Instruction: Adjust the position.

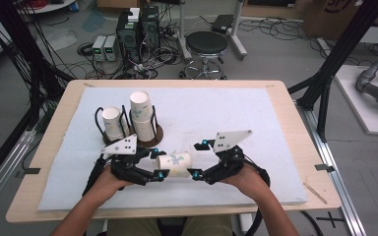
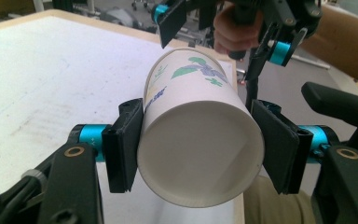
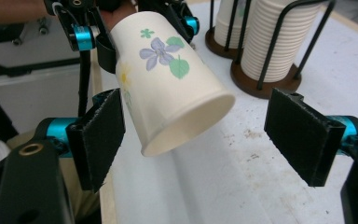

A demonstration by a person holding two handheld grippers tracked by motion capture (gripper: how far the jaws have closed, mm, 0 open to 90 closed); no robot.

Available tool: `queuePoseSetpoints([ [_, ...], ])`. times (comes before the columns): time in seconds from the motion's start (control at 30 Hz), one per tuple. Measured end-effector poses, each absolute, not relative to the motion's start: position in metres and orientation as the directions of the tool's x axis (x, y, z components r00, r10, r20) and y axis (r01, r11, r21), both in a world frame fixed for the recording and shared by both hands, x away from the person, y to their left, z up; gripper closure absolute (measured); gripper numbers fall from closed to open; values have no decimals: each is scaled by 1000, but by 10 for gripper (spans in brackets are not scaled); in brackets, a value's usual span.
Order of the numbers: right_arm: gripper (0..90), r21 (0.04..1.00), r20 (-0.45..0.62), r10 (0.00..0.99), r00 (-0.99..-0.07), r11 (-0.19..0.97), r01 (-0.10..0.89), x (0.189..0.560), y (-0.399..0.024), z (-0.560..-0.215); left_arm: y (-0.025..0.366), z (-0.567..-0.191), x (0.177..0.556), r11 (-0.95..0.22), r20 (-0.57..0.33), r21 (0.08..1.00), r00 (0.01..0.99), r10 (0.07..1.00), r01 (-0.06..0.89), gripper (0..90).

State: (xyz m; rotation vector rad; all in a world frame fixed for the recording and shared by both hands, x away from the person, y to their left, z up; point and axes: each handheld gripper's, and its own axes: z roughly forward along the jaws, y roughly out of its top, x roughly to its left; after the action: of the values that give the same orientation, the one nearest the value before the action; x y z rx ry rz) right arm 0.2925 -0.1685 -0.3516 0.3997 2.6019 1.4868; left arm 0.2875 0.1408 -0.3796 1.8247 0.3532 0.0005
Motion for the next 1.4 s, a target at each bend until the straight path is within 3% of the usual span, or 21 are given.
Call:
queuePoseSetpoints([
  [0.53,209,919,77,345,-935,339,201,282,-188,-383,147,-384,283,-160,-177,963,956,235,218,369],
  [1.4,199,917,152,209,-966,334,217,283,-168,-396,140,-385,278,-133,-171,973,975,141,190,372],
])
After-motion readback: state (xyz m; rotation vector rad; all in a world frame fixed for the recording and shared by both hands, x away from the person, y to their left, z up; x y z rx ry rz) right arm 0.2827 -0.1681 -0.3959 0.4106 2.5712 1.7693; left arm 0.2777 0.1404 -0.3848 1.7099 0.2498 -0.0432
